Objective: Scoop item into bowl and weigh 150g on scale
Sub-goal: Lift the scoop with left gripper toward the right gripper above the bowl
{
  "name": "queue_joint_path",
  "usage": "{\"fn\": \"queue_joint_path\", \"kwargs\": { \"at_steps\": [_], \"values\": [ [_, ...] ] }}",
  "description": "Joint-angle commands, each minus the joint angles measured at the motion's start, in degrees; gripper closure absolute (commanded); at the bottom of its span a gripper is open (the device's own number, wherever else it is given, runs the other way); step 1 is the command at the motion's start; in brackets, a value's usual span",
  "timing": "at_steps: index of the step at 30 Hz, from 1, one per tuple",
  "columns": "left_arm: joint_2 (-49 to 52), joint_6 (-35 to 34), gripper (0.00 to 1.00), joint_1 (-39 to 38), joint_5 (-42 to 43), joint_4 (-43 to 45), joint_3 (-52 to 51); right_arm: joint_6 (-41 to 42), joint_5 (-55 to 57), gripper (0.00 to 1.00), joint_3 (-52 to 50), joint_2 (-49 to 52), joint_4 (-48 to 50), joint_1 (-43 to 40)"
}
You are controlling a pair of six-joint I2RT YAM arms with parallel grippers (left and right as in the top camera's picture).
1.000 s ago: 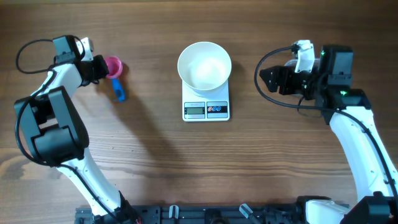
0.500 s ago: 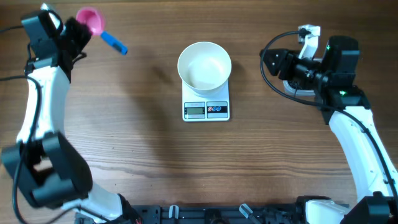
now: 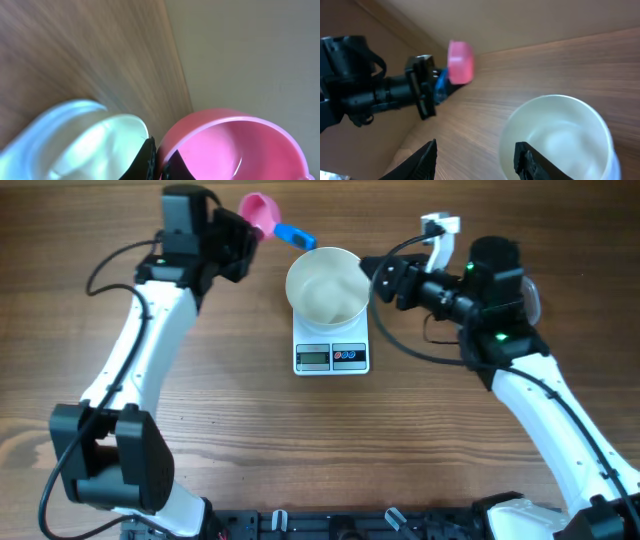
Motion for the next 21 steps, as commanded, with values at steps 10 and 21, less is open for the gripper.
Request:
{"fn": "queue_joint_path", "kwargs": {
  "at_steps": [10, 21],
  "values": [
    [0.37, 0.72, 0.96, -7.41, -9.05, -4.5, -0.09, 0.63, 5.84, 0.47, 1.22, 0.55, 2.45, 6.36],
    [0.37, 4.83, 0.96, -8.41, -5.86, -4.85, -0.09, 0.76, 6.38, 0.47, 1.22, 2.93, 0.26, 7.19]
  ]
}}
